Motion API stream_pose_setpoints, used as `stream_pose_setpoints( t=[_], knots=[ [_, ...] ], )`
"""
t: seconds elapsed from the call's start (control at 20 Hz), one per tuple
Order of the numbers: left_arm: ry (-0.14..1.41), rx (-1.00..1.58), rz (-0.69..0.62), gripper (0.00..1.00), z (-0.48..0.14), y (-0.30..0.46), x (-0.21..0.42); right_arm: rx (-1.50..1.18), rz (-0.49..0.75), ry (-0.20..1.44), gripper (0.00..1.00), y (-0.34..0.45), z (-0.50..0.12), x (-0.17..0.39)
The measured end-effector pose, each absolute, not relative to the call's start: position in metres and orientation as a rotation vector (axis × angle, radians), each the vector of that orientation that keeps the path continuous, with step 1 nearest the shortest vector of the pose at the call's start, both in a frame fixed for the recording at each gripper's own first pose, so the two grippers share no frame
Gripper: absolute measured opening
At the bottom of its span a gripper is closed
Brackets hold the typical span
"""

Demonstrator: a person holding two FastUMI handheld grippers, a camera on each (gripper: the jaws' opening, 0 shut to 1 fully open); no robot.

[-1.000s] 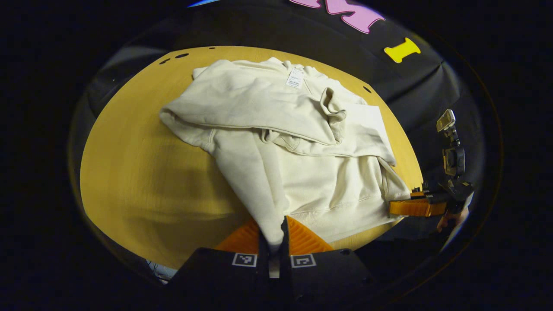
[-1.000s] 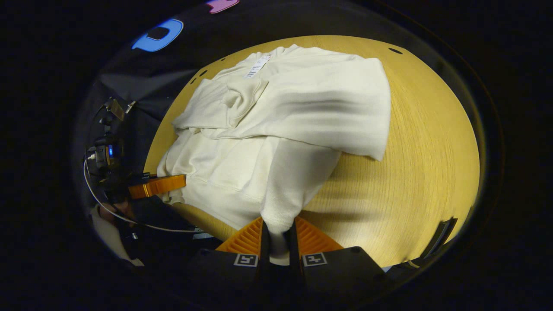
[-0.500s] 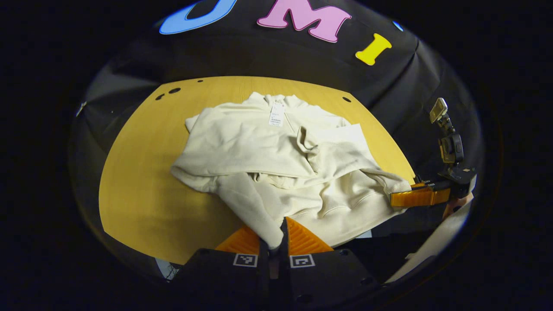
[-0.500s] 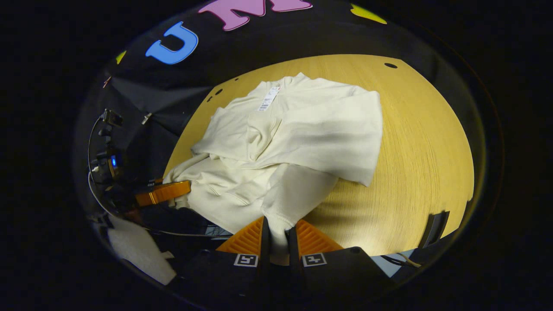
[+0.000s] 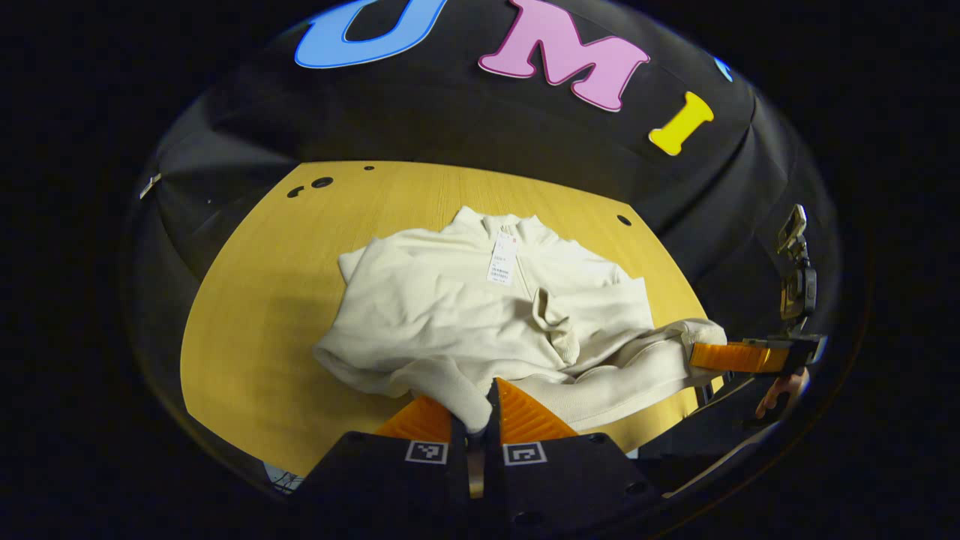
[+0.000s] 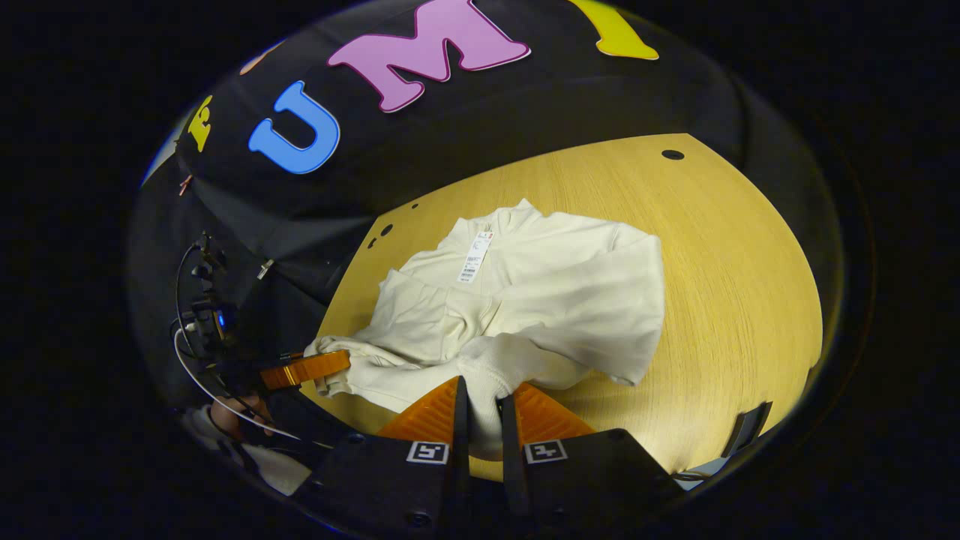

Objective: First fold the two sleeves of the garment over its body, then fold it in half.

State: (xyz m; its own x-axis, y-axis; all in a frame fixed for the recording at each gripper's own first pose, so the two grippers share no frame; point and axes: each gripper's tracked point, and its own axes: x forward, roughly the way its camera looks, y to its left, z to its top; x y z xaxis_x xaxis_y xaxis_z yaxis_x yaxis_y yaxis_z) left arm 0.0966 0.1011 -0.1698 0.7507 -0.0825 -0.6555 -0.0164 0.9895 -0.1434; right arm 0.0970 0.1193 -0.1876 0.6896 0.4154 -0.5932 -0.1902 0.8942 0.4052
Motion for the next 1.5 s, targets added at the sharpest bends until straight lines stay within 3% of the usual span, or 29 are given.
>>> stream_pose_setpoints(
  t=[0.45, 0.9, 0.95, 1.0, 1.3, 1.5],
  knots=[
    [0.685, -0.166, 0.031, 0.12, -0.167, 0.113, 0.183, 0.396, 0.257, 0.701, 0.22, 0.118, -0.192, 0.178],
    [0.79, -0.058, 0.037, 0.12, -0.214, 0.118, 0.252, 0.369, 0.174, 0.789, 0.22, 0.112, -0.246, 0.232],
    [0.808, -0.043, 0.04, 0.07, -0.22, 0.117, 0.256, 0.37, 0.164, 0.802, 0.22, 0.111, -0.252, 0.237],
    [0.822, -0.029, 0.041, 0.12, -0.226, 0.117, 0.26, 0.367, 0.155, 0.814, 0.22, 0.111, -0.258, 0.24],
    [0.928, -0.03, 0.057, 0.13, -0.262, 0.114, 0.265, 0.357, 0.145, 0.908, 0.22, 0.116, -0.294, 0.249],
    [0.937, -0.045, 0.068, 0.22, -0.265, 0.116, 0.268, 0.387, 0.17, 0.93, 0.3, 0.116, -0.294, 0.248]
  ],
)
